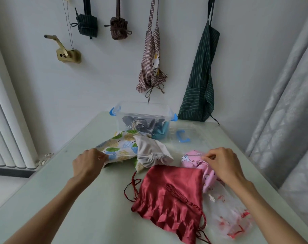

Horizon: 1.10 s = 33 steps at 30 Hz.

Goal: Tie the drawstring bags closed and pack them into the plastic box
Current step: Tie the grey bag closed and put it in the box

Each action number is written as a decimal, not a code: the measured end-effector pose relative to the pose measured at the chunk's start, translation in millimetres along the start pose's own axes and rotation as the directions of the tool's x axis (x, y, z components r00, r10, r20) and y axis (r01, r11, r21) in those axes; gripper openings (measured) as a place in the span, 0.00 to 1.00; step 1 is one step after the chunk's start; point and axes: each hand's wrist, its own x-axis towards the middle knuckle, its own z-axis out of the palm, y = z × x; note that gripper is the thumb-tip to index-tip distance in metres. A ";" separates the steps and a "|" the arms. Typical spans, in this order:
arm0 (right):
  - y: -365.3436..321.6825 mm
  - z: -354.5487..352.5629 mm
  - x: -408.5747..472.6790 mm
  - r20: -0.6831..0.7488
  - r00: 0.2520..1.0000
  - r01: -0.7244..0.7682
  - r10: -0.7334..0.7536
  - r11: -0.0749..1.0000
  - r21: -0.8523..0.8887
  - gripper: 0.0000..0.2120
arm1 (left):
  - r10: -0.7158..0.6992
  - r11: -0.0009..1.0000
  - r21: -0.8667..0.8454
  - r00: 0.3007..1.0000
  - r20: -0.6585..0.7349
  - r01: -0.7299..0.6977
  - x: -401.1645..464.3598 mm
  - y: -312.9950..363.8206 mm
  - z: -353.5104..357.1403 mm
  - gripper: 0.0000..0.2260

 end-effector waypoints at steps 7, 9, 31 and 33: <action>-21.1 -12.8 -4.5 0.331 0.942 0.017 0.048 0.981 -0.191 0.19 | 0.171 0.946 0.227 0.950 0.263 -0.233 -11.4 12.3 -1.6 0.24; -30.9 -15.8 -11.7 0.364 0.931 0.108 -0.016 0.967 -0.232 0.24 | 0.266 0.938 0.173 0.944 0.197 -0.300 -24.8 22.8 -5.8 0.23; -65.4 45.9 -14.9 0.312 0.934 0.113 -0.176 0.971 0.210 0.05 | 0.487 0.852 0.167 0.868 0.097 -0.497 -25.1 62.3 24.4 0.09; -69.2 41.5 -4.1 0.288 0.931 0.124 -0.225 0.936 0.330 0.03 | 0.506 0.848 0.164 0.862 0.033 -0.504 -18.4 66.9 13.1 0.08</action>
